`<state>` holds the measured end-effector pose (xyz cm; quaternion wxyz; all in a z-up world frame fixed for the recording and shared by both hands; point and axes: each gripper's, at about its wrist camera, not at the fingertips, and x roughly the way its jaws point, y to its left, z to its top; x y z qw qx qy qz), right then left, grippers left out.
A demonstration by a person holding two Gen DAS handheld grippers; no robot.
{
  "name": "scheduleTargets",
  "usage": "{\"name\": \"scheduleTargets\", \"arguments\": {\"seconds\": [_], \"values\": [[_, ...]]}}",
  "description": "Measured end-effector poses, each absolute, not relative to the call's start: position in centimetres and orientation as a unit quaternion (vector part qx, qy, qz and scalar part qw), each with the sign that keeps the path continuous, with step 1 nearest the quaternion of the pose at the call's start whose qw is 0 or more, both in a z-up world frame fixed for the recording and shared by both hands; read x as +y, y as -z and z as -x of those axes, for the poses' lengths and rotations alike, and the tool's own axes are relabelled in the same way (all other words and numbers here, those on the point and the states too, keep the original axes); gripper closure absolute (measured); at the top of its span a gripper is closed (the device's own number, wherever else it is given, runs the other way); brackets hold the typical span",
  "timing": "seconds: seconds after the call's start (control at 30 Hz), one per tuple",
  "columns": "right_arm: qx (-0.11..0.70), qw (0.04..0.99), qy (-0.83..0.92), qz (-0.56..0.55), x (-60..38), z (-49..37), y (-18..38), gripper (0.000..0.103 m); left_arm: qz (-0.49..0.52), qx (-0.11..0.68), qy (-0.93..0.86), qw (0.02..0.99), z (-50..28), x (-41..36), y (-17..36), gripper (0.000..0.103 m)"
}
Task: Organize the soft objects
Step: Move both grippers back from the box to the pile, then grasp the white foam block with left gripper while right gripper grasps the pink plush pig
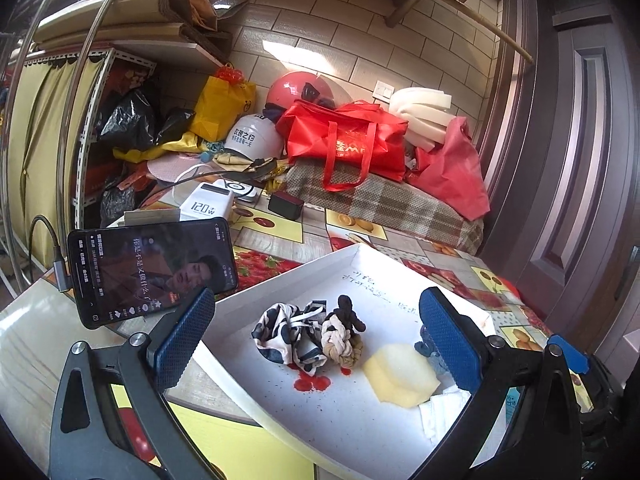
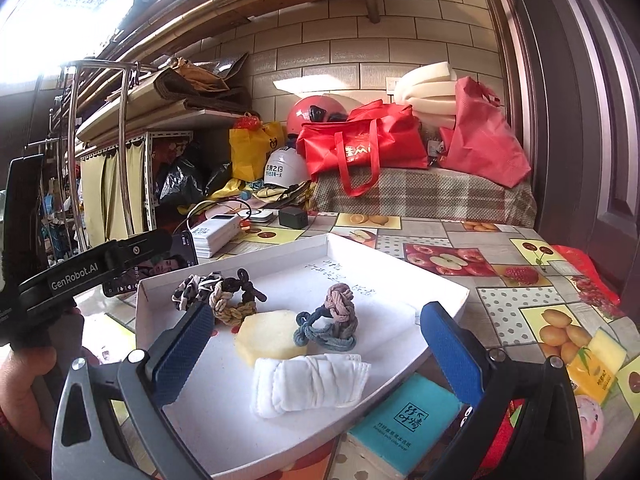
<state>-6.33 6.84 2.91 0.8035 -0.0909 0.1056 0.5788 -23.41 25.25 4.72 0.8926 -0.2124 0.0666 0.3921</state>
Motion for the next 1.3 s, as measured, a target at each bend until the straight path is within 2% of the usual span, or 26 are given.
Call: {"name": "scheduleTargets", "arguments": {"seconds": [0.23, 0.43, 0.67, 0.8, 0.93, 1.13, 1.2, 1.23, 1.27, 1.3], "values": [[0.116, 0.799, -0.583, 0.094, 3.4, 5.4, -2.8, 0.0, 0.143, 0.1, -0.367, 0.914, 21.5, 21.1, -5.3, 0.0], [0.119, 0.836, -0.53, 0.079, -1.6, 0.8, -3.0, 0.0, 0.044, 0.152, -0.31, 0.937, 18.2, 16.0, -5.3, 0.0], [0.165, 0.872, -0.457, 0.066, -7.5, -7.6, -2.7, 0.0, 0.034, 0.201, -0.178, 0.963, 14.6, 10.5, -5.1, 0.0], [0.18, 0.883, -0.429, 0.055, -9.9, -10.1, -2.6, 0.0, 0.051, 0.266, -0.107, 0.957, 10.9, 7.5, -4.4, 0.001], [0.198, 0.881, -0.427, 0.04, -10.2, -11.0, -2.3, 0.0, 0.085, 0.327, -0.09, 0.937, 7.0, 5.7, -3.4, 0.001], [0.167, 0.875, -0.443, 0.104, -8.7, -8.8, -2.3, 0.0, 0.091, 0.382, -0.073, 0.917, 3.2, 3.3, -1.9, 0.001], [0.163, 0.87, -0.449, 0.12, -8.2, -8.4, -2.2, 0.0, 0.085, 0.402, -0.073, 0.909, 2.5, 3.0, -1.3, 0.009], [0.163, 0.865, -0.458, 0.124, -8.0, -8.4, -2.2, 0.0, 0.093, 0.407, -0.07, 0.906, 2.5, 3.2, -1.1, 0.021], [0.165, 0.858, -0.469, 0.127, -7.9, -8.3, -2.2, 0.0, 0.099, 0.41, -0.069, 0.904, 2.6, 3.6, -1.0, 0.029], [0.169, 0.849, -0.483, 0.13, -7.7, -8.2, -2.1, 0.0, 0.099, 0.412, -0.067, 0.903, 2.9, 3.9, -0.8, 0.032]]}}
